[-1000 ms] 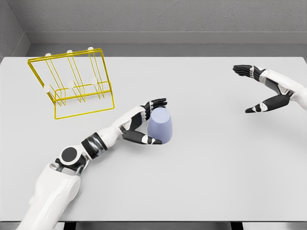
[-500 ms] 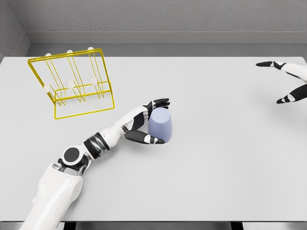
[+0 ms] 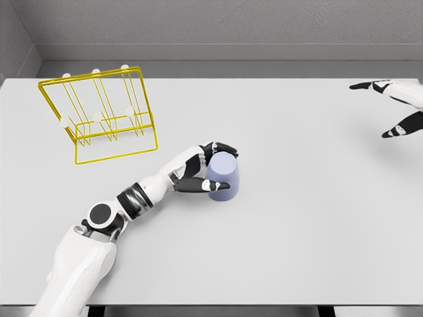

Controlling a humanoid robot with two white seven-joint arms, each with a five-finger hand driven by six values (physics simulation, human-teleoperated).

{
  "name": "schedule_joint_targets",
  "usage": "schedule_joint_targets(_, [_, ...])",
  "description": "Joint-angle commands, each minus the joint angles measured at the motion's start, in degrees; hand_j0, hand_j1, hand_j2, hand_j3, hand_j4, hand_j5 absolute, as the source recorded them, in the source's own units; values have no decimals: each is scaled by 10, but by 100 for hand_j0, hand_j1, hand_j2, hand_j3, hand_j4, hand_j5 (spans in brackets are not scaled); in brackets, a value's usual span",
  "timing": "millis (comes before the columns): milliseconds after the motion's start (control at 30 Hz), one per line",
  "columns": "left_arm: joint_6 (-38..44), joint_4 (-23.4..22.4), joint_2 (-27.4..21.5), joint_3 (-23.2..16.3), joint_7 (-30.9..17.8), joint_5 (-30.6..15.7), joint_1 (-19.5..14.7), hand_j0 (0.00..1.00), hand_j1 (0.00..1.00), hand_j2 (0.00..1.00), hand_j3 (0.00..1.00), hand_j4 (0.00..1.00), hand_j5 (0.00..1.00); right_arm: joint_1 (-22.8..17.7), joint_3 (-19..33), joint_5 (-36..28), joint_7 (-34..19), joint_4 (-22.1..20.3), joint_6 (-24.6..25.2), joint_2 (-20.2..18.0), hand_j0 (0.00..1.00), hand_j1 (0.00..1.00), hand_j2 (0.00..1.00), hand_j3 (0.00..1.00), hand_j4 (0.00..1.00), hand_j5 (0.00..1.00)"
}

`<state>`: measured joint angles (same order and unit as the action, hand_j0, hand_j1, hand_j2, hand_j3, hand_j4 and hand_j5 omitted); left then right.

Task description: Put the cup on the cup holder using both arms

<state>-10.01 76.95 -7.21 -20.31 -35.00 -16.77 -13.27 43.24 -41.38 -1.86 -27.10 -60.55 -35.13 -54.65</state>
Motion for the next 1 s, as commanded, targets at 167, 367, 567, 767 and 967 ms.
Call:
schedule_joint_targets(167, [0,2,0,1,0,-6,0,39,39,39,39,39,39,0,-5,-2,-3,-5,1,38,100,100,100,100,100,100])
schedule_joint_targets(367, [0,3,-1,1,0,-7,1,39,39,39,39,39,39,0,-5,-2,-4,-4,1,40,100,100,100,100,100,100])
schedule_joint_targets(567, [-3,63,-14,5,0,-35,12,40,40,40,40,40,40,0,-5,-2,-4,-3,1,38,100,100,100,100,100,100])
schedule_joint_targets(767, [-2,132,-77,8,0,-94,12,39,39,39,39,39,39,0,-5,-2,-4,-1,1,36,100,100,100,100,100,100])
schedule_joint_targets(967, [-1,172,-136,26,0,-150,10,39,39,39,39,39,39,0,-5,-2,-4,0,1,35,100,100,100,100,100,100])
